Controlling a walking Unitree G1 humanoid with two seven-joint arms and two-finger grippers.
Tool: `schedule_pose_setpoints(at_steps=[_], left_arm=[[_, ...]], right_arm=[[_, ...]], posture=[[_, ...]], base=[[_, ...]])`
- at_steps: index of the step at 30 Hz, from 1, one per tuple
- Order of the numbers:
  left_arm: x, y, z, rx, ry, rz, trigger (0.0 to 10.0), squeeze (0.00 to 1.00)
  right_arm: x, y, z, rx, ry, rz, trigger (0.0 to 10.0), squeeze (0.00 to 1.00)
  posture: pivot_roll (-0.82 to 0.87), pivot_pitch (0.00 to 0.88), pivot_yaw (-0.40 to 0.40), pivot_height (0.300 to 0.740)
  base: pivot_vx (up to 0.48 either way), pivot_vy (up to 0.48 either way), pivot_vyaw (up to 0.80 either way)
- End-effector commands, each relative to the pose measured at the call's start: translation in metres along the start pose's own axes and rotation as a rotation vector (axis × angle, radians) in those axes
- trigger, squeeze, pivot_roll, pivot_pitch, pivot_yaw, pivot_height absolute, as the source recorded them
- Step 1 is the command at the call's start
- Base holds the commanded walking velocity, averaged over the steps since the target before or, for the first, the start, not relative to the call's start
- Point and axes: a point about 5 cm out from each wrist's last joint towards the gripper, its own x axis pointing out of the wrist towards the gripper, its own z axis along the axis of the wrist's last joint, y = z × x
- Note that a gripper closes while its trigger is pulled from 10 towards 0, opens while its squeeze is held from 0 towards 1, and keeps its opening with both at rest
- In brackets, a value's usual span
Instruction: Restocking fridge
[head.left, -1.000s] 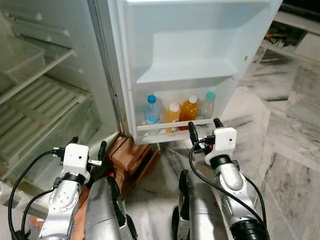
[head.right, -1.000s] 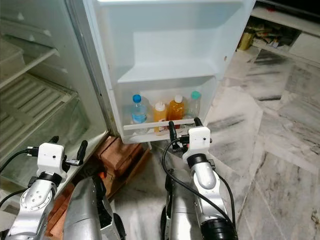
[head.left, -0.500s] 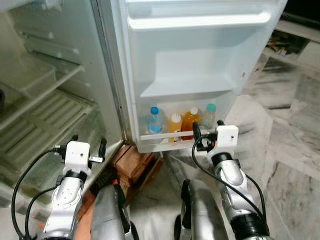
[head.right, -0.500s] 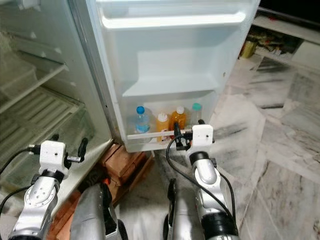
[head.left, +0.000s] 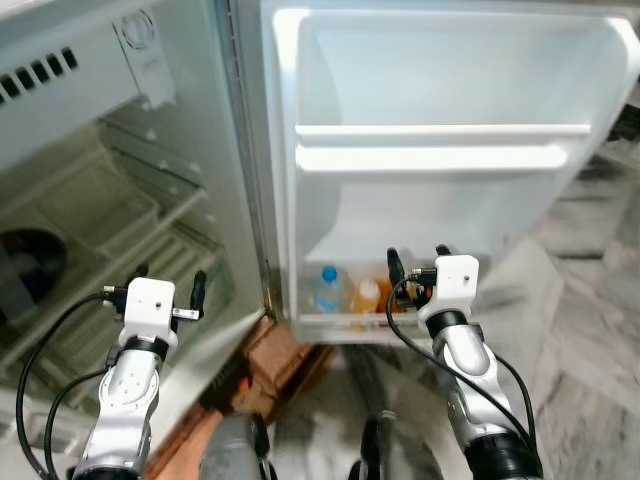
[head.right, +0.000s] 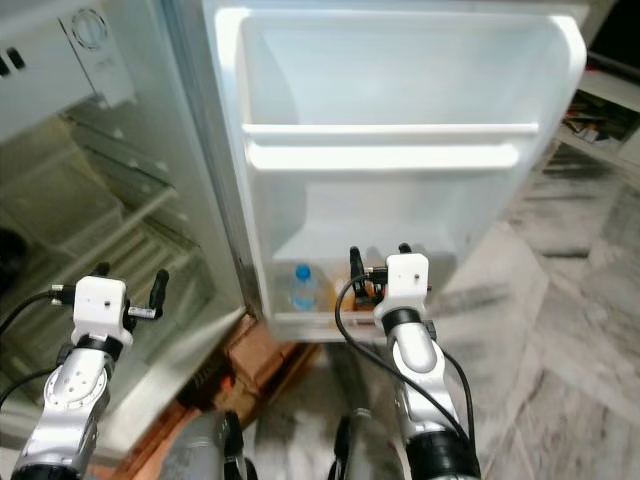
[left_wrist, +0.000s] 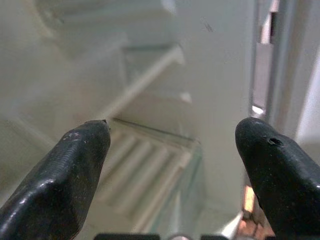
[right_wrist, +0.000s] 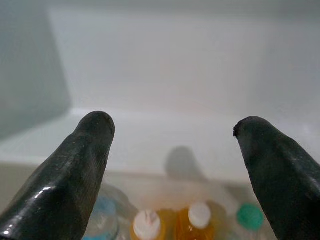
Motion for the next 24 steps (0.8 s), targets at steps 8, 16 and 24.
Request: schedule_pose_setpoints(at_steps=[8,16,24], left_arm=[[-0.003,-0.013,-0.005,-0.017,0.016,0.001,10.0,0.00],[-0.001,-0.015,-0.007,-0.020,0.036,-0.003,10.0,0.00],[0.002,-0.016,-0.005,-0.012,0.028,-0.010,10.0,0.00]], right_arm=[[-0.005,-0.007,-0.007,-0.033,0.044,0.001,10.0,0.00],[-0.006,-0.011,-0.012,-0.003,0.081,-0.021,10.0,0.00],[-0.001,-0.008,-0.013,0.000,0.088,-0.014,10.0,0.00]], posture=[[0.02,0.000,-0.048,0.740],[0.01,0.000,-0.047,0.740],[0.01,0.000,-0.041,0.740]], base=[[0.000,0.000,0.00],[0.000,-0.146,0.00],[0.000,-0.458,0.00]])
